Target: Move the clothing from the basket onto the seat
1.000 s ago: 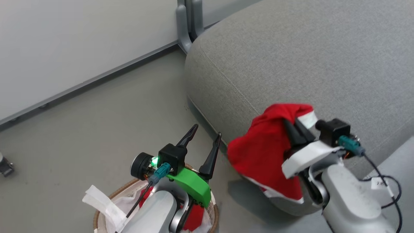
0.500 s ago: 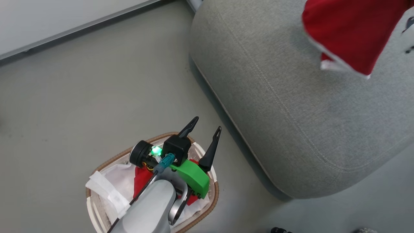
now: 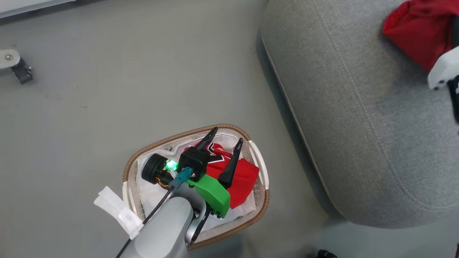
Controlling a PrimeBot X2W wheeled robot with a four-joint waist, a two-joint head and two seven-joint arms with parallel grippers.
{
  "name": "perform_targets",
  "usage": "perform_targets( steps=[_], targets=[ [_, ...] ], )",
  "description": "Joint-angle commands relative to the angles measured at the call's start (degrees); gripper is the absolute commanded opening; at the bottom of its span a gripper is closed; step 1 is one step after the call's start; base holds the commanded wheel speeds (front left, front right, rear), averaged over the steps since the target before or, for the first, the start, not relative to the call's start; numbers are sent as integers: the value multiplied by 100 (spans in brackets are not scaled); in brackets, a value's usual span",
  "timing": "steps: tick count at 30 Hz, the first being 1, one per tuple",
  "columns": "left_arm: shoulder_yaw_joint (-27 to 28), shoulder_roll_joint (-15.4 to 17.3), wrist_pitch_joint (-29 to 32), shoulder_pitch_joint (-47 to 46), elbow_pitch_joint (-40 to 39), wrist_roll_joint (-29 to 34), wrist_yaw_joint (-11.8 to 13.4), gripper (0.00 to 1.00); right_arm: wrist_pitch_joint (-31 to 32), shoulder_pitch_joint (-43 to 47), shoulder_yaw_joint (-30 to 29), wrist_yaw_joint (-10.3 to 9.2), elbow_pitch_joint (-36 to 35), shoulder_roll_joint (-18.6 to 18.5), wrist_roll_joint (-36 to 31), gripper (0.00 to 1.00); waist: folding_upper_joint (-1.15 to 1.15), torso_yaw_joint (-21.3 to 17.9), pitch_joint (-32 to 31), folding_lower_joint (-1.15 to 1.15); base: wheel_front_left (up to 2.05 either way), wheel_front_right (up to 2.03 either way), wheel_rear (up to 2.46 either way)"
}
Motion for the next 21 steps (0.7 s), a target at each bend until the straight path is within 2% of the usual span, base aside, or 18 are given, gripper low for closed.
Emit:
perform_targets(
  steps=[1,2,3,4,13,21],
  targets=[
    [18,24,-5,74,28,20,-26,100,-28,233,-17,-8,-15,49,35,0,61,124,27,-1,0,0,0],
    [19,23,-5,84,51,14,-27,100,-28,345,-47,-8,-26,90,32,0,61,130,-3,-1,0,0,0],
    [15,23,-5,90,70,6,-30,100,-28,442,-91,-8,-39,124,44,45,61,135,-33,-1,0,0,0],
    [17,22,-5,101,94,-7,-26,100,-28,585,-161,-8,-49,177,71,100,61,138,-82,-1,0,0,0],
    [217,24,-5,377,229,-35,152,100,-28,1953,-844,-8,-438,534,2,100,61,243,-694,-1,0,0,0],
    [975,38,-5,881,6,172,415,100,-28,3016,-729,-8,-1192,938,22,100,61,447,-1267,-1,0,0,0]
  ],
)
